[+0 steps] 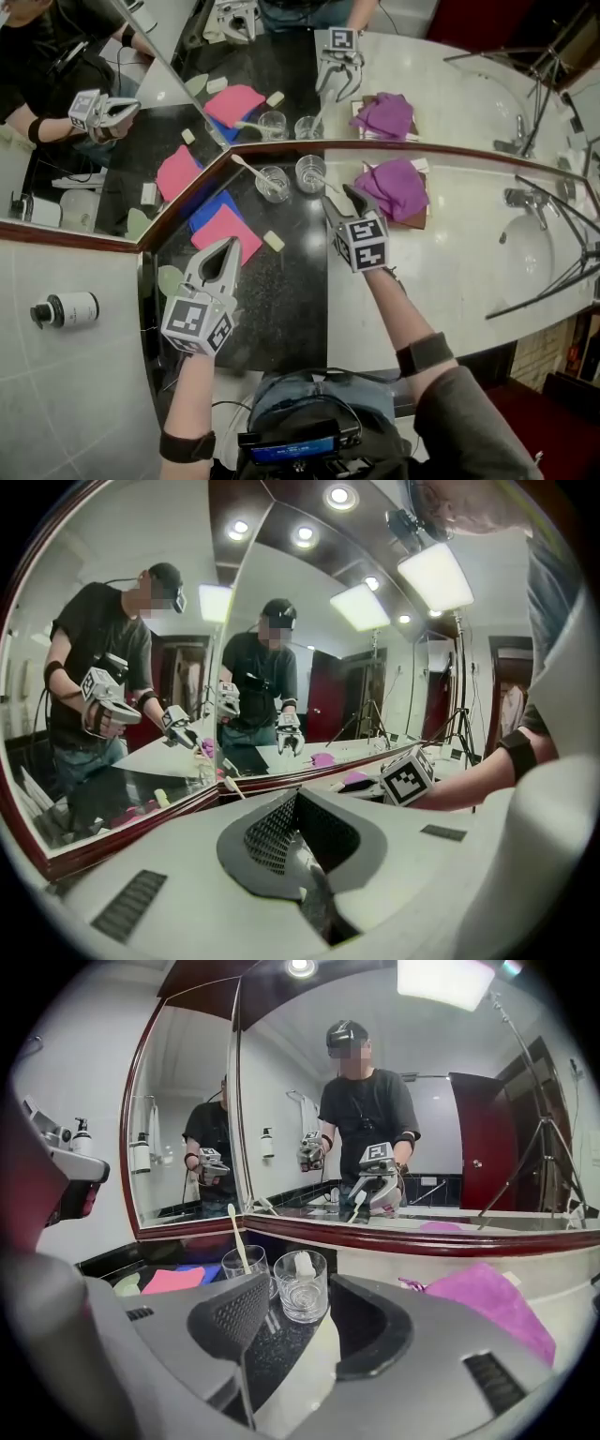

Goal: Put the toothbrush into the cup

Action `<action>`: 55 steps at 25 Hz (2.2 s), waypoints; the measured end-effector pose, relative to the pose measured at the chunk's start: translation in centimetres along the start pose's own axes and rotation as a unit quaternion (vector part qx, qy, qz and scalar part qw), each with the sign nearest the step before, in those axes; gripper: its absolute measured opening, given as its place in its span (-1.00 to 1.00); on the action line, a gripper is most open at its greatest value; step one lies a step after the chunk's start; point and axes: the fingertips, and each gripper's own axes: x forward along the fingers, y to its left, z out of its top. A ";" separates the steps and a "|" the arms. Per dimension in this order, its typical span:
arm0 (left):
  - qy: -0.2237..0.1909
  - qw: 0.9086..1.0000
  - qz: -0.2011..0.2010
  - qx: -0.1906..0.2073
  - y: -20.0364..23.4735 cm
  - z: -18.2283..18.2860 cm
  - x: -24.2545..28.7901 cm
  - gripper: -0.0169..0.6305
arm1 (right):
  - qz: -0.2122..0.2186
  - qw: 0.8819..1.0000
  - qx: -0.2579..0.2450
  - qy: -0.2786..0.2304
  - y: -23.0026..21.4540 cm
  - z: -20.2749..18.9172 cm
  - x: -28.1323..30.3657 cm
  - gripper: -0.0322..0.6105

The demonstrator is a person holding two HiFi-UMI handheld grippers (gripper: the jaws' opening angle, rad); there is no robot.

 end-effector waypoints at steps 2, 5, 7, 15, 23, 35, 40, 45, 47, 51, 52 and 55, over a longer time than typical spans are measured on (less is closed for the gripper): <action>0.005 1.000 -0.003 0.000 0.0 -0.7 0.1 -0.95 | 0.001 1.000 0.001 -0.004 0.0 0.1 0.7 -0.21; 0.017 1.000 -0.006 0.000 -0.1 -1.6 0.2 -0.95 | 0.001 1.000 0.001 -0.009 0.0 0.2 1.8 -0.21; 0.019 1.000 -0.006 0.001 0.1 -2.2 0.3 -0.95 | 0.001 1.000 0.001 -0.010 -0.1 0.2 2.6 -0.21; 0.037 0.999 -0.004 -0.005 0.8 -3.6 0.1 -0.95 | 0.009 1.000 -0.008 -0.012 0.4 0.2 4.3 -0.32; 0.028 1.000 -0.004 -0.004 1.0 -3.9 0.1 -0.95 | -0.009 0.999 -0.029 -0.023 -0.2 0.9 4.0 -0.76; 0.028 1.000 -0.006 -0.006 0.7 -4.0 -0.1 -0.95 | -0.003 0.998 -0.044 -0.036 0.1 3.7 3.0 -0.76; 0.030 1.000 -0.005 -0.003 0.3 -3.3 -0.2 -0.95 | -0.001 0.998 -0.056 -0.032 0.0 4.6 1.9 -0.76; 0.025 1.000 -0.004 -0.009 -0.3 -2.7 -0.4 -0.95 | 0.001 0.998 -0.066 -0.026 -0.1 5.6 -0.1 -0.76; 0.022 1.000 -0.004 -0.008 -0.5 -2.3 -0.5 -0.95 | 0.003 0.997 -0.073 -0.025 0.1 6.2 -1.3 -0.76; 0.017 1.000 -0.005 -0.008 -1.2 -1.7 -0.9 -0.95 | 0.009 0.996 -0.088 -0.025 0.4 7.1 -4.0 -0.76; 0.017 1.000 -0.005 -0.008 -1.4 -1.6 -1.0 -0.95 | 0.010 0.996 -0.090 -0.025 0.4 7.2 -4.7 -0.76; 0.015 1.000 -0.006 -0.009 -2.0 -1.3 -1.2 -0.95 | 0.014 0.995 -0.094 -0.021 0.4 7.4 -7.1 -0.76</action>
